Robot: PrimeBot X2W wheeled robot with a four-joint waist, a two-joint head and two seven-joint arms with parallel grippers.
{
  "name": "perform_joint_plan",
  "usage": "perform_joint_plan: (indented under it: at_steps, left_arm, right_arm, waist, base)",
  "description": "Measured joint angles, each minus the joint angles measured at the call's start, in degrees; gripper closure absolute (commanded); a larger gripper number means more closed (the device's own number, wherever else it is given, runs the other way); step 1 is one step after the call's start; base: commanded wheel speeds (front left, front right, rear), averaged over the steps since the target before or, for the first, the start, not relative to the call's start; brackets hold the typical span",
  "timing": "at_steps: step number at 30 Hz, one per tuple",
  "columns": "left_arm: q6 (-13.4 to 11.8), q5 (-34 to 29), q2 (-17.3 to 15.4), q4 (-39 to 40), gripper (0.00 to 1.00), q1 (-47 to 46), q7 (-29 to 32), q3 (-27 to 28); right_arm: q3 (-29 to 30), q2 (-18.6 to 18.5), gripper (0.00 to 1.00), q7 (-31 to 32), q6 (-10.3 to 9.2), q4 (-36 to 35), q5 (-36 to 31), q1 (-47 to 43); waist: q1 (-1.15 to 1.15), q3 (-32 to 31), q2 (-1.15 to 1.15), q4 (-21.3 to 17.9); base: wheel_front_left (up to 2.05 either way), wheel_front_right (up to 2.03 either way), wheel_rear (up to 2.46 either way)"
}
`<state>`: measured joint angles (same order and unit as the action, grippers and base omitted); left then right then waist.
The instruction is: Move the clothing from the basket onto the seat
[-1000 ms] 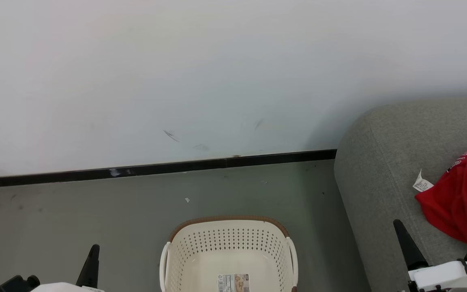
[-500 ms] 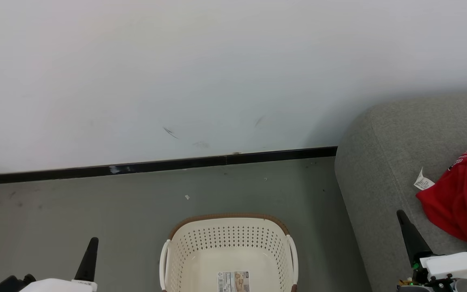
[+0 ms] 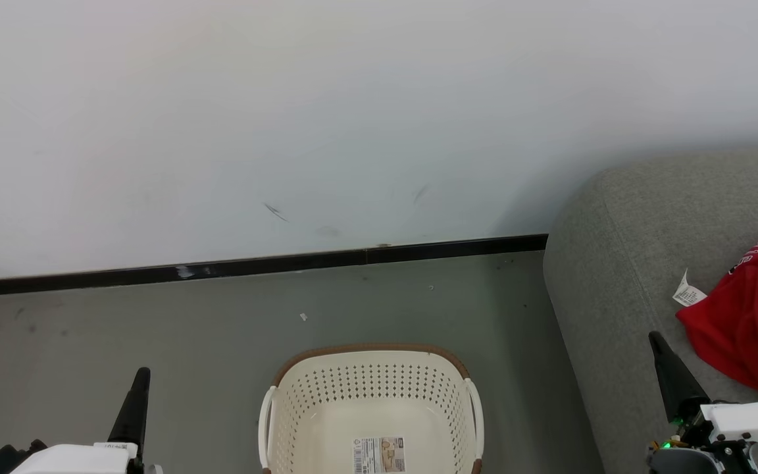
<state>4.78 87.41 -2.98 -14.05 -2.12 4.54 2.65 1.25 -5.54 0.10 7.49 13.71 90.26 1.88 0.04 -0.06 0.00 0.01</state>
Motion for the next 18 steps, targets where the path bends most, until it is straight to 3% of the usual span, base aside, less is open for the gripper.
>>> perform_joint_plan:
  at_steps: [7,18]
  left_arm:
    - [1.5,4.4,0.9,-0.6,1.00,-0.2,1.1,1.2]
    - [1.7,4.5,0.9,-1.0,1.00,-1.1,1.4,1.5]
  right_arm:
    - [0.1,-0.3,1.00,1.0,0.00,0.4,5.9,0.9]
    - [0.2,-0.3,1.00,1.2,0.00,1.1,6.5,0.9]
  waist:
    - [0.00,0.2,0.00,0.0]
    - [-0.01,0.2,0.00,0.0]
  base:
    - [0.00,0.00,0.00]
    - [0.00,0.00,0.00]
